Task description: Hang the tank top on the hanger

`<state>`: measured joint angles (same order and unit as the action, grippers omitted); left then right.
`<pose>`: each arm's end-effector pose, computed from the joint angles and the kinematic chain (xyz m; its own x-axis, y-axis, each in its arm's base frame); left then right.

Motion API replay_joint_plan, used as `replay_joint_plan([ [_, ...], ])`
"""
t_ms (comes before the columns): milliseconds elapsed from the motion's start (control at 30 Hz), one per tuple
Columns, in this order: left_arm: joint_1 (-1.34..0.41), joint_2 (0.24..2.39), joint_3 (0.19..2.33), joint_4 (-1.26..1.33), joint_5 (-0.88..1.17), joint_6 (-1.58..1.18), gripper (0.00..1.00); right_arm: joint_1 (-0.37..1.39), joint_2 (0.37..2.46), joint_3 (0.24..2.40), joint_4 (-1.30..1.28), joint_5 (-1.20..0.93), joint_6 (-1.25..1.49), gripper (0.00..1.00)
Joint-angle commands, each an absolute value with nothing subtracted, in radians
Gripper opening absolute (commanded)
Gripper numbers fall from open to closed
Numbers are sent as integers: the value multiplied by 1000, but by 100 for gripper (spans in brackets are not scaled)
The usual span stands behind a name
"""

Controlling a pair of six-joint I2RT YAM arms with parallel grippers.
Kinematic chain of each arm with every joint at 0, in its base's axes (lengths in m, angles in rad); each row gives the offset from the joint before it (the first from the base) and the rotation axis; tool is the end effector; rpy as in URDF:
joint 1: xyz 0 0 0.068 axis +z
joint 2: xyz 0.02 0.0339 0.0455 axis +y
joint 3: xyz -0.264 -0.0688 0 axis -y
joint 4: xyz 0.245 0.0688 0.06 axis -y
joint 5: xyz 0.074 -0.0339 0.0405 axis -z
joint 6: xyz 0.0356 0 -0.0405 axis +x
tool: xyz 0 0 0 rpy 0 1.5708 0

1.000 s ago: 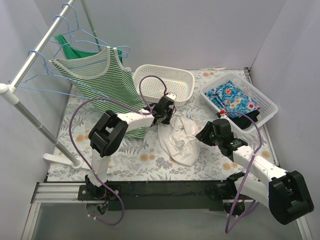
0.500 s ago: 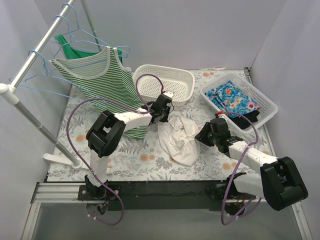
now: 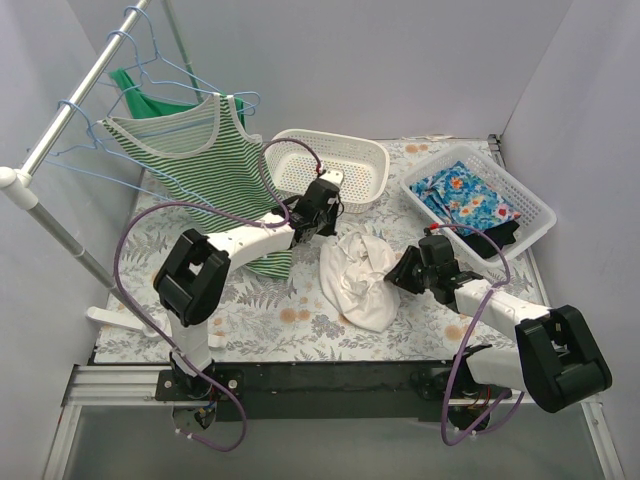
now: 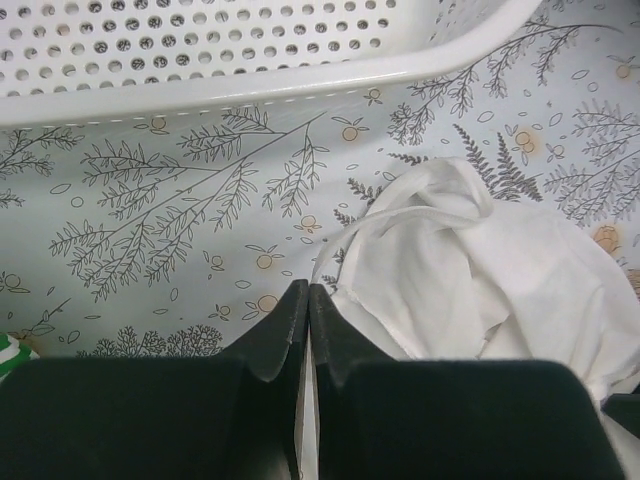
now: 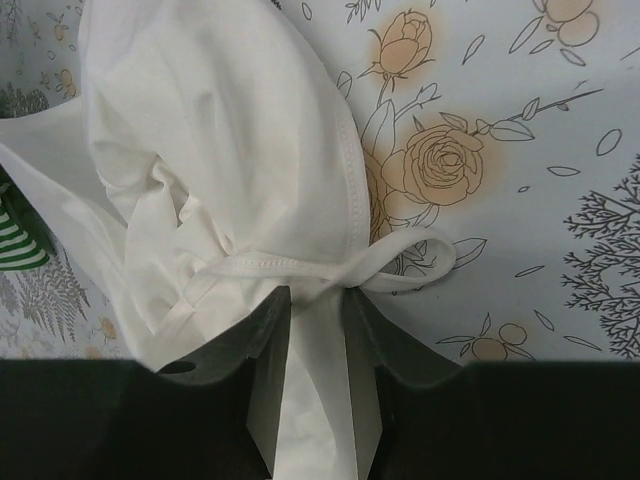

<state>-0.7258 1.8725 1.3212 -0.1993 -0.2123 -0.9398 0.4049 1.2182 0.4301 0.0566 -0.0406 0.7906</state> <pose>0.3177 -0.2719 0.2141 -0.7318 -0.4059 -0.5475 -0.0971 0.8572 -0.5057 0.2069 0.0902 0.1567 -0.7314 0.4592 -0.5042 0.1400 0.8247 0.5480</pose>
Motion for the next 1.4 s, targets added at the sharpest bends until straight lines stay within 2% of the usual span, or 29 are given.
replay_joint_plan([
  [0,-719,1779,1315,-210,-202,-956,0,399,1219,451,92,-126,814,37],
  [67,-721,1775,1315,-212,-201,-956,0,399,1223,446,104,-136,821,34],
  [233,-721,1738,1315,-218,-219,-962,0,399,1184,445,91,-109,821,12],
  [400,-716,1684,1330,-244,-267,-982,0,399,1111,492,2,-63,789,3],
  [600,-690,1574,1356,-284,-305,-1015,0,397,1025,581,-141,-31,707,1],
  [900,-681,1450,1451,-310,-299,-1014,0,371,1086,856,-247,-58,546,1],
  [1067,-681,1385,1540,-333,-237,-1003,0,336,1179,1064,-349,-94,460,9],
  [1133,-681,1368,1558,-356,-206,-1012,0,325,1192,1117,-371,-104,430,23],
  [1267,-681,1296,1493,-377,-101,-1068,0,321,1174,1062,-393,-124,429,37],
  [1300,-681,1283,1464,-382,-69,-1095,0,321,1163,1036,-379,-130,436,47],
  [1367,-683,1250,1364,-382,-46,-1127,0,321,1134,930,-356,-146,468,49],
])
